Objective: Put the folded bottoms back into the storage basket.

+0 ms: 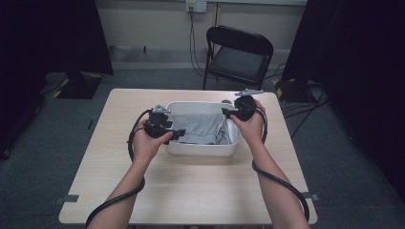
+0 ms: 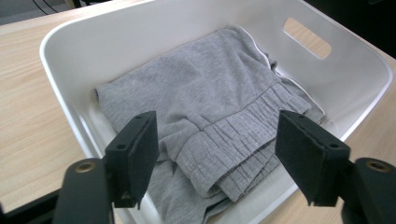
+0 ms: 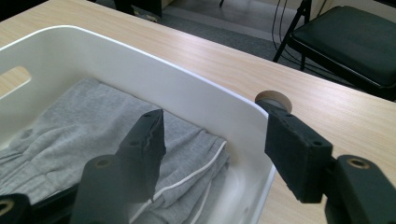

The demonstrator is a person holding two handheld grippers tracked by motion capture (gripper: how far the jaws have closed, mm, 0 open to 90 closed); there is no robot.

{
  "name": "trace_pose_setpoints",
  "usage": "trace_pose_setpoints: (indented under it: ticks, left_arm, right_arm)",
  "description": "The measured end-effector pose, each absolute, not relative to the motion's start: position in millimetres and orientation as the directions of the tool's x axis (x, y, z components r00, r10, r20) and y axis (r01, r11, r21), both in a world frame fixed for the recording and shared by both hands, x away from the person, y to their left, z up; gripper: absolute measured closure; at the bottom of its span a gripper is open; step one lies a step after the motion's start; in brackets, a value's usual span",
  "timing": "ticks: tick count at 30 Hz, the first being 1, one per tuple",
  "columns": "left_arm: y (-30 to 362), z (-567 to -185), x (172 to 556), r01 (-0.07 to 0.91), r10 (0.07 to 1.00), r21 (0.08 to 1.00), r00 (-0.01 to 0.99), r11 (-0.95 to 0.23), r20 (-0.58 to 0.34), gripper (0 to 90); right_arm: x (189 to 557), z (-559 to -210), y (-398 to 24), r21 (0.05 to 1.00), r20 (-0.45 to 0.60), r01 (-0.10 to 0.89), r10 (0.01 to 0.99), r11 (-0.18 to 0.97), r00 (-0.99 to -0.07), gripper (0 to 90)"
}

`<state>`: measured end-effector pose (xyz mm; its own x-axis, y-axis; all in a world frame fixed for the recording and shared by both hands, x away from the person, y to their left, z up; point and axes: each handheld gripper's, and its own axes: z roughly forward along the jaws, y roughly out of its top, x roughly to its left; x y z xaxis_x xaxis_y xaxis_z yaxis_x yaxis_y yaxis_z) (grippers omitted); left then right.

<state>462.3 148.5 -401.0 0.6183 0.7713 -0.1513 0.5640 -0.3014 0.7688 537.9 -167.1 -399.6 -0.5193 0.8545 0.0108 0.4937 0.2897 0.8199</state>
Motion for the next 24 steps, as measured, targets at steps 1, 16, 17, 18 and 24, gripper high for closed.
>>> trace_pose_setpoints:
  ticks: [1, 16, 17, 18, 24]
  left_arm:
    - [148.8, -400.8, 461.9, 0.566, 0.773, 0.768, 0.616, -0.299, -0.153, 28.1]
    - [153.9, -398.7, 456.3, 0.558, 0.772, 0.774, 0.619, -0.3, -0.147, 19.3]
    - [154.1, -398.7, 455.8, 0.559, 0.769, 0.773, 0.621, -0.299, -0.151, 19.1]
    - [154.5, -398.4, 455.1, 0.559, 0.771, 0.773, 0.62, -0.3, -0.149, 19.0]
    - [158.3, -394.6, 452.0, 0.553, 0.773, 0.785, 0.614, -0.28, -0.157, 17.4]
  right_arm:
    - [536.7, -398.9, -167.4, 0.822, 0.008, 0.489, 0.853, 0.292, -0.522, 36.3]
    - [522.7, -387.3, -170.7, 0.825, 0.014, 0.481, 0.841, 0.297, -0.542, 26.9]
    - [521.5, -386.1, -170.9, 0.823, 0.013, 0.482, 0.838, 0.3, -0.545, 26.8]
    - [520.1, -384.7, -171.2, 0.825, 0.009, 0.478, 0.838, 0.302, -0.545, 26.7]
    - [515.6, -378.8, -174.6, 0.829, 0.009, 0.472, 0.836, 0.3, -0.548, 25.7]
